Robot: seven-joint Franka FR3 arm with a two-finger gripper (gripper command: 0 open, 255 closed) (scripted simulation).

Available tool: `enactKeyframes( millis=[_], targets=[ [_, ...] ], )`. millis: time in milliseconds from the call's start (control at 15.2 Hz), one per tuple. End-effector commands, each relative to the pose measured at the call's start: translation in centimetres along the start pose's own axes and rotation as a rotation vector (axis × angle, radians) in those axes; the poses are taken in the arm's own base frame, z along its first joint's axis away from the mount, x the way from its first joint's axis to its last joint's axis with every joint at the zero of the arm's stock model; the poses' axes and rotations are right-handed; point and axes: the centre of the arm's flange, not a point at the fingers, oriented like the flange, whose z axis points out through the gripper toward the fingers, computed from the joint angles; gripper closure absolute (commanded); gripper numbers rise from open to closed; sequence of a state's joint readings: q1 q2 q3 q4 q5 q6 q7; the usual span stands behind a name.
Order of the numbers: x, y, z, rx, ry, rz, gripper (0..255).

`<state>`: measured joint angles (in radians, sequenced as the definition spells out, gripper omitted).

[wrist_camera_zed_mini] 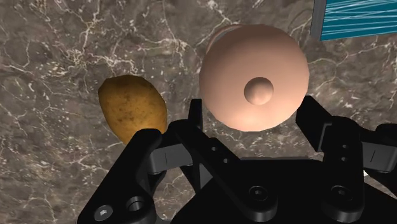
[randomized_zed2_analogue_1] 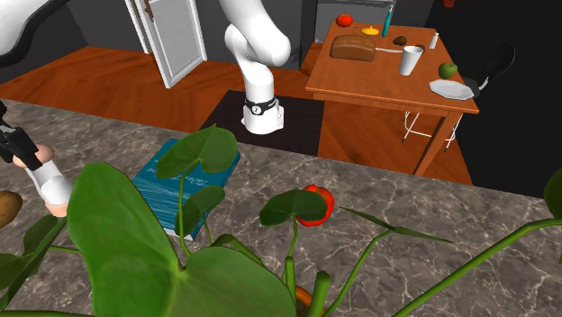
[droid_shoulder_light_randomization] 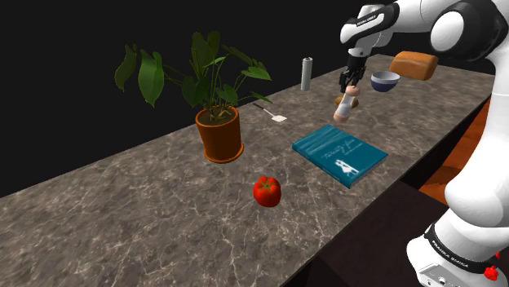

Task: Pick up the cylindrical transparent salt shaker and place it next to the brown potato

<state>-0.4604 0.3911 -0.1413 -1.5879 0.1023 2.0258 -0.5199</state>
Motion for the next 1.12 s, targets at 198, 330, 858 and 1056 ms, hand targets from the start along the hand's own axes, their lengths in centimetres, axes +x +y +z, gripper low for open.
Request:
enactKeyframes(
  millis=[198, 330, 858, 1056],
  targets=[
    [-0.1, 0.1, 0.9, 0.000, 0.001, 0.000, 255],
    [-0.1, 0.1, 0.9, 0.000, 0.001, 0.000, 255],
    [-0.1, 0.1, 0.9, 0.000, 0.001, 0.000, 0],
    [-0.1, 0.1, -3.1, 0.000, 0.001, 0.000, 0]
  ],
)
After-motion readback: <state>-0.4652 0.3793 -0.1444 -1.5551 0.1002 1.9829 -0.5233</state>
